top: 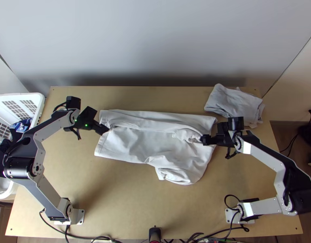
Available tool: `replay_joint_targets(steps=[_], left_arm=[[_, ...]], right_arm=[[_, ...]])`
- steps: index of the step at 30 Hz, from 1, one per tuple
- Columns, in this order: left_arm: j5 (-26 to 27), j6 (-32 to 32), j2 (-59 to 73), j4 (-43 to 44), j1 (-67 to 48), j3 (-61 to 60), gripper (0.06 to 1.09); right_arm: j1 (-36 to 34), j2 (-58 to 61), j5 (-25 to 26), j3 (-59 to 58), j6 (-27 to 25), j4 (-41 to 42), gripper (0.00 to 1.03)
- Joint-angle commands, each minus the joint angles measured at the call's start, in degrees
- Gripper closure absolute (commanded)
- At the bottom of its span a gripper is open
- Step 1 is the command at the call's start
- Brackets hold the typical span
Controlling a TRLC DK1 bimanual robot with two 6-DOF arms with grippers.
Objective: Fold the t-shirt
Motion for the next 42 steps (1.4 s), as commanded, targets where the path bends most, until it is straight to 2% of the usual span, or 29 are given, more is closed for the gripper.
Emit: replay_joint_targets(steps=[1,13,17,19,24,26,32,37,42], left_arm=[[-0.65,3.05,-4.28,-5.39,0.46,0.49,0.10],[-0.21,3.49,-18.08,-20.15,0.81,6.11,0.10],[4.71,4.11,-25.28,-27.36,-1.82,3.21,0.10],[4.97,5.78,-28.62,-28.50,-4.64,-0.75,0.10],[4.97,7.54,-33.90,-28.59,-9.38,-10.33,0.10],[5.06,8.50,-34.16,-28.50,-10.26,-12.87,0.10],[4.97,13.42,-34.34,-23.85,-9.47,-19.55,0.10],[2.51,15.18,-34.16,-13.56,-6.92,-23.77,0.10],[2.42,15.27,-32.84,-8.90,-5.87,-24.30,0.10]], right_arm=[[0.05,-7.06,0.07,-0.11,0.32,-8.26,0.05],[2.34,-26.75,-0.02,5.43,1.55,-26.01,0.05],[3.83,-29.91,-0.37,4.90,3.13,-31.72,0.05],[5.06,-30.79,-0.37,3.23,3.22,-33.92,0.05],[12.80,-31.85,-2.39,-1.87,1.46,-37.70,0.05],[15.17,-31.41,-3.80,-2.74,-1.26,-38.23,0.05],[25.10,-29.38,-3.18,-4.68,-10.67,-38.84,0.05],[30.90,-28.24,-1.34,-3.54,-12.07,-38.93,0.05],[36.44,-28.42,-0.90,-3.10,-12.07,-39.72,0.05]])
